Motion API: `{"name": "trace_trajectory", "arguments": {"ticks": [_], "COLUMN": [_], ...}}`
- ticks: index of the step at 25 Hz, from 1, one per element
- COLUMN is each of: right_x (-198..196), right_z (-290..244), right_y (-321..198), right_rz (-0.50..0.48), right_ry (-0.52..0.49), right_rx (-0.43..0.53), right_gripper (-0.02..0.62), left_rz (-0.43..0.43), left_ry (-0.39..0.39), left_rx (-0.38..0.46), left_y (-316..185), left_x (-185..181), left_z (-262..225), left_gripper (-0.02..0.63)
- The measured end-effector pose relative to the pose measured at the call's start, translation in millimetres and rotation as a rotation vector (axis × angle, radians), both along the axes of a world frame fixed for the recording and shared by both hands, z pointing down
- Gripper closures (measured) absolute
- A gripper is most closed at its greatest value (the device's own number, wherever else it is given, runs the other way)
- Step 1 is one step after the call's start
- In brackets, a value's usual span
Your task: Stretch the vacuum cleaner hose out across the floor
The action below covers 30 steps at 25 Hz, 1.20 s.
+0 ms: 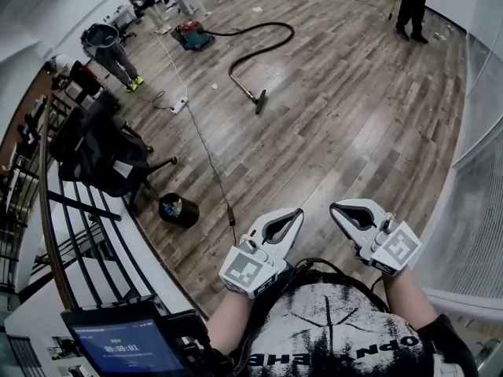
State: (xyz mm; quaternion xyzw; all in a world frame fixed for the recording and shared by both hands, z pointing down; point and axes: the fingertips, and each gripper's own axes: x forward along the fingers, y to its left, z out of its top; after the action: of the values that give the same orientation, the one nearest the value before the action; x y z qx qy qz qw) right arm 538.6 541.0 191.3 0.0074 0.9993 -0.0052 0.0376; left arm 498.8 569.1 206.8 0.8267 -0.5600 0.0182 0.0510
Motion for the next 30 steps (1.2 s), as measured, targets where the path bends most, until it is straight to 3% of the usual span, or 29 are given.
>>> {"name": "trace_trajectory", "arguments": {"ticks": [3,12,21,24,30], "right_x": [-7.0,-78.6,-180.1,-216.3,-279.3], "right_z": [4.8,9.0,8.5,8.9,10.3], "right_y": [0.2,-19.1,-48.4,-52.0,-57.6], "right_rz": [-0.010,-0.005,0.052,0.071,0.073], "right_ry": [0.007,0.056,0.063,0.081,0.060], "right_rx": [0.016,0.022,0.015,-0.016,0.028], "right_gripper": [0.591,0.591,0.591,0.591,0.591], "left_rz": [-0.012,-0.016,0.062,0.066,0.057], "left_ry": [0.008,0.039,0.037,0.035,0.056], "left_rx": [-0.008,-0.010,-0.020,-0.019,0.005], "left_y": [-0.9,-20.9,-43.0,-44.0,-41.8], "left_x": [-8.7,-80.5,-172.8,-208.9,-271.9], "left_z": [4.5,4.9,5.1,7.1,10.8], "left_gripper": [0.604,0.604,0.604,0.604,0.604]}}
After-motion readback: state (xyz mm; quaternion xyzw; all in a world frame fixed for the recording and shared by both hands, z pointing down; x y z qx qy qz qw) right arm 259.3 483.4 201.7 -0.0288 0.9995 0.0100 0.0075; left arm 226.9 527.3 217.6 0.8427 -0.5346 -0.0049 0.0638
